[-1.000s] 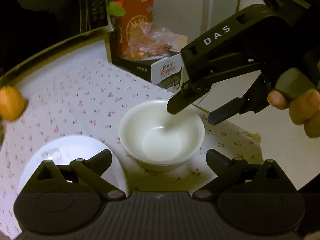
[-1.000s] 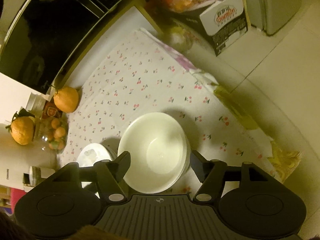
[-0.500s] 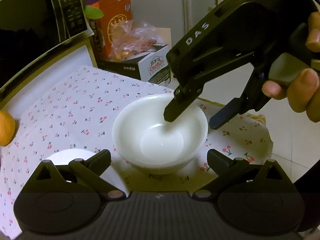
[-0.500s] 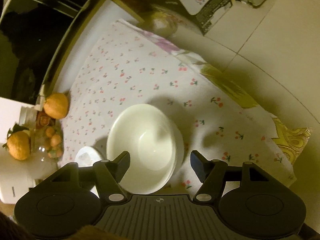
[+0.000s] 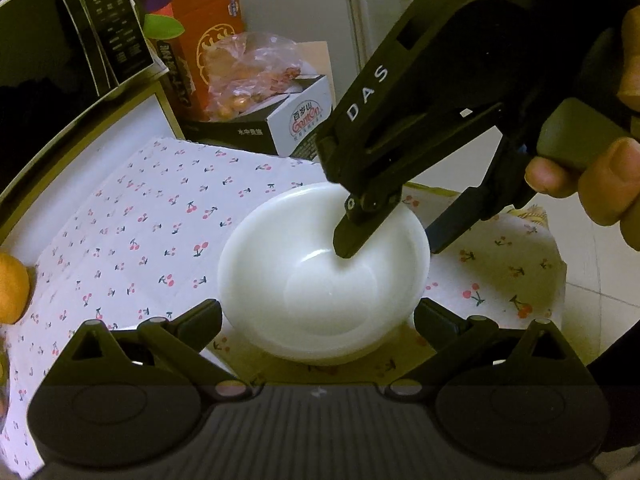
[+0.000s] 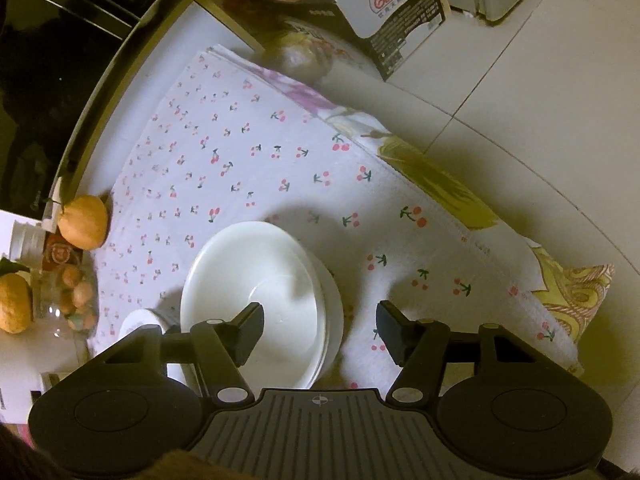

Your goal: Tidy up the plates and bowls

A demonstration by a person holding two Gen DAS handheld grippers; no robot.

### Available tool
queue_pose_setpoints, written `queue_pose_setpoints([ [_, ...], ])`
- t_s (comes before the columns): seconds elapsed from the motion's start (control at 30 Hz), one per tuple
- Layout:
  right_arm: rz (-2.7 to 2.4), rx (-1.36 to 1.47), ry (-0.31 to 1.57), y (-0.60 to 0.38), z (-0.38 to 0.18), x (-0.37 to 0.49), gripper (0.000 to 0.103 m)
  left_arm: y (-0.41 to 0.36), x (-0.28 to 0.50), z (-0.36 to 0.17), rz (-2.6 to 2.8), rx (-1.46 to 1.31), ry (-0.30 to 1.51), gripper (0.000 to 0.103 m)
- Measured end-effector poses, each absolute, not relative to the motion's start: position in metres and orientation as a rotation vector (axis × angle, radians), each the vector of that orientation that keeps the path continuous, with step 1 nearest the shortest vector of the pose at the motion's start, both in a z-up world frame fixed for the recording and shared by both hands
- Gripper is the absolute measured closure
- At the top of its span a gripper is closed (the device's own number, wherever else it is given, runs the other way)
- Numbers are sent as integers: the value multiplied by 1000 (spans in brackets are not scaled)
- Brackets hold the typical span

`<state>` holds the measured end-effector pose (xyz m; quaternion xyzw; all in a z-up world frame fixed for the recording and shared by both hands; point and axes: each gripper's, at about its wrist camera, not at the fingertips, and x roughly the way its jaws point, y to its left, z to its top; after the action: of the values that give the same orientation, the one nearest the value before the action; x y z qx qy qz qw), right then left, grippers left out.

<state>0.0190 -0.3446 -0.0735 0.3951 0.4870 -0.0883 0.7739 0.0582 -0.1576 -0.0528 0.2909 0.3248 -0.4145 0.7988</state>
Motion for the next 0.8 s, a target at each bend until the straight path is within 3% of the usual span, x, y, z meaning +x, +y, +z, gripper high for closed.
queue_pose_setpoints([
  [0.2,-199,825,1062,-342,-76,23,52,-161,59,-56,-891,666,686,0],
  [0.53,-189,739,1069,-336,-78,28,88,-156,65,-57,-919,617,692,0],
  [0.8,-170,701,1041,-337,-69,25,88,-153,62,-50,-938,579,664,2],
])
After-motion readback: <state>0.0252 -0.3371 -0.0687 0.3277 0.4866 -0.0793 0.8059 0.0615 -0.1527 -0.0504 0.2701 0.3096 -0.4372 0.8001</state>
